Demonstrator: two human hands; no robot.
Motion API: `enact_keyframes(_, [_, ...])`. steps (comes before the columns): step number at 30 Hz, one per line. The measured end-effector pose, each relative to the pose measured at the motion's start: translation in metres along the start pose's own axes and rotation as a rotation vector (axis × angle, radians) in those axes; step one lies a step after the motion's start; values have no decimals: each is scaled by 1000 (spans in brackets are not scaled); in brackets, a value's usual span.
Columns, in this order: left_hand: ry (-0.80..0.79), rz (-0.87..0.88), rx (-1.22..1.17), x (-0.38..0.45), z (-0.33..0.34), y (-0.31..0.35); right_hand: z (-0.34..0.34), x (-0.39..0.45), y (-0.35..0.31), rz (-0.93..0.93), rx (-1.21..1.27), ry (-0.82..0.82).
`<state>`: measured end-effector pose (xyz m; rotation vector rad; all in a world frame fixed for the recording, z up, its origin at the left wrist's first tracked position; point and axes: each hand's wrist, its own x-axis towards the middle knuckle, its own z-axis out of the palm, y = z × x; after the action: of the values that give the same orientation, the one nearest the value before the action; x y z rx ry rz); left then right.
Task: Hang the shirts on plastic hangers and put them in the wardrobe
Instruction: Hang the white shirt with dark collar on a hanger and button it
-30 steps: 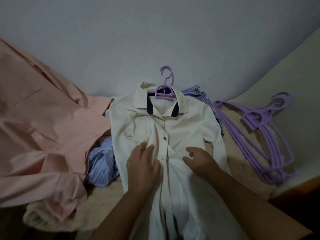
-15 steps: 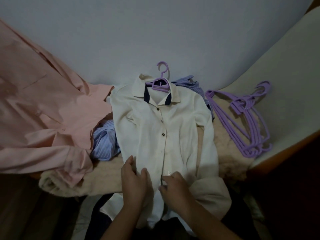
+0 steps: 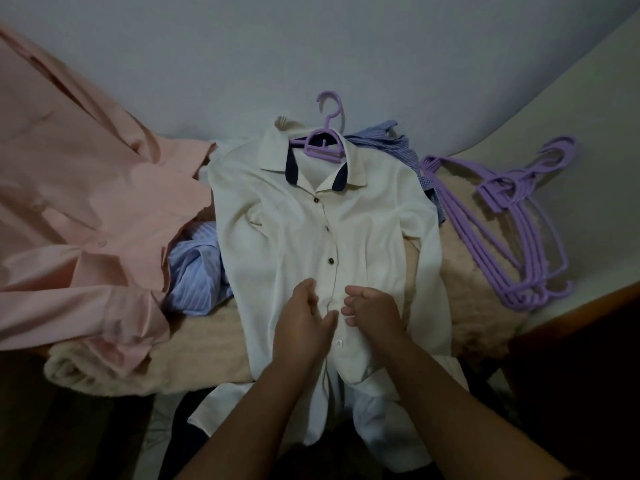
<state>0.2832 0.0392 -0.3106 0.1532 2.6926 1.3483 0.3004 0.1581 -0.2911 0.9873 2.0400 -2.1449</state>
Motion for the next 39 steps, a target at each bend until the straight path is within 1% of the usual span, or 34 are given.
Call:
enact_keyframes(2, [-12,-39,16,4,3,-8,2,5,7,41,19,-25])
enact_keyframes(4, [-1,-41,23,5,6,-12,2,7,14,26,-67,-8])
enact_keyframes(6, [37,-32,26,4,8,-13,4,9,18,-2,-118,16])
enact_keyframes(10, [124,-66,-48,-1,6,-9,7,10,19,-33,-184,23])
enact_keyframes(13, [133,-114,-162,-1,7,-9,13,12,18,-93,-337,35])
enact_keyframes(16, [137,-155,-289,1,7,-6,18,12,14,-157,-439,39])
enact_keyframes(20, [100,-205,-463,1,6,-3,19,9,11,-171,-538,67])
enact_keyframes(22, [87,-237,-552,1,6,-5,20,10,11,-141,-462,65])
enact_keyframes(25, [73,-250,-622,0,5,-7,18,9,11,-81,-223,68])
enact_keyframes(28, [65,-246,-641,0,5,-7,13,7,11,-71,-142,18])
enact_keyframes(33, [43,-231,-640,0,6,-8,11,7,9,-64,-136,-43])
enact_keyframes(39, [-5,-233,-624,4,9,-11,15,1,18,-235,-320,7])
